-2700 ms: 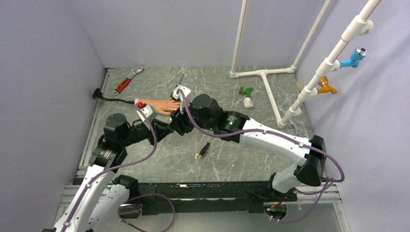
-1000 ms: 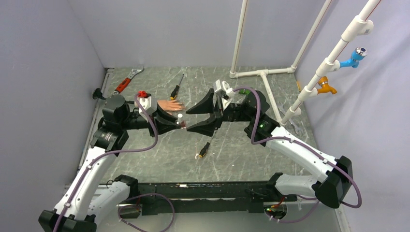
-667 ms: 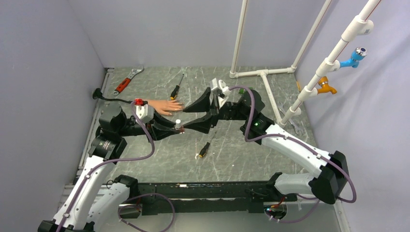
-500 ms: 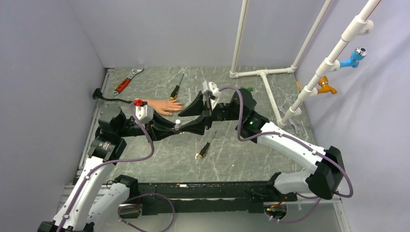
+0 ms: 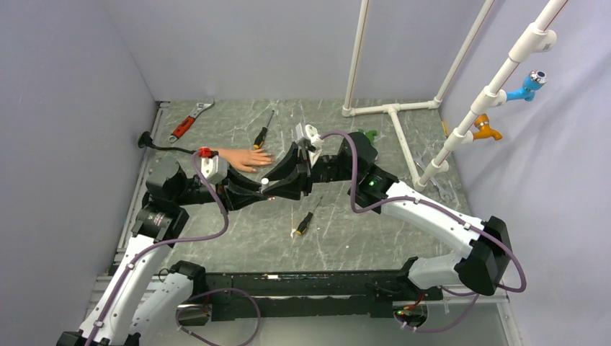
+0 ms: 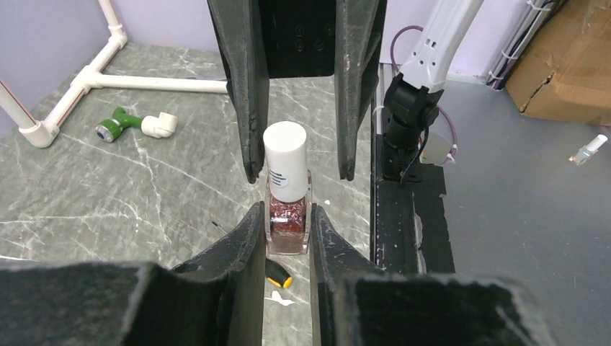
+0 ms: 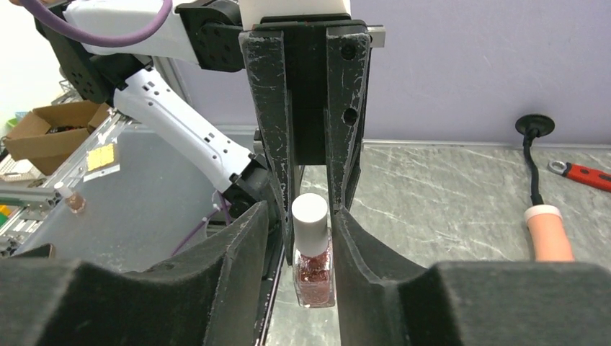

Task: Paint the nails
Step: Screw the nail polish bottle.

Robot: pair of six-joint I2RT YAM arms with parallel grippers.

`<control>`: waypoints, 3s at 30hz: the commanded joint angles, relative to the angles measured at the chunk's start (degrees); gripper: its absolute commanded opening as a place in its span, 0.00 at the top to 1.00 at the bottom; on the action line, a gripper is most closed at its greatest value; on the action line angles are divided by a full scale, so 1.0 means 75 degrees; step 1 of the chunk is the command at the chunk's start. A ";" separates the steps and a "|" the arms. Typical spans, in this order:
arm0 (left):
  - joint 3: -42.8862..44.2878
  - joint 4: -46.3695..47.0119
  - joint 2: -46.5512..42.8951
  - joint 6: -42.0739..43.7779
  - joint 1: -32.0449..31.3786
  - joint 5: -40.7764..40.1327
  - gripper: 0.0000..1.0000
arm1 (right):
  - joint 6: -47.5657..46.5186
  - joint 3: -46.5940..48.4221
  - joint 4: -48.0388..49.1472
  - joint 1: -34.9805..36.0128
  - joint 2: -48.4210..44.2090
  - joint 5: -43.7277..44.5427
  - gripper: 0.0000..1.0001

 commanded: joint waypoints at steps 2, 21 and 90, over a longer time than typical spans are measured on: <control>-0.0019 0.0422 -0.0101 -0.0116 -0.0022 -0.0038 1.00 | -0.0013 0.0133 0.0230 0.0025 -0.0001 0.0094 0.62; -0.0096 0.0336 -0.0316 -0.0096 -0.0014 -0.0455 1.00 | -0.0937 -0.0066 -0.0554 0.0389 -0.0011 0.0620 0.96; -0.0043 -0.0292 -0.0299 0.0714 -0.0524 -0.0582 1.00 | -0.0955 0.0651 -0.1030 -0.0571 0.0010 -0.1306 0.40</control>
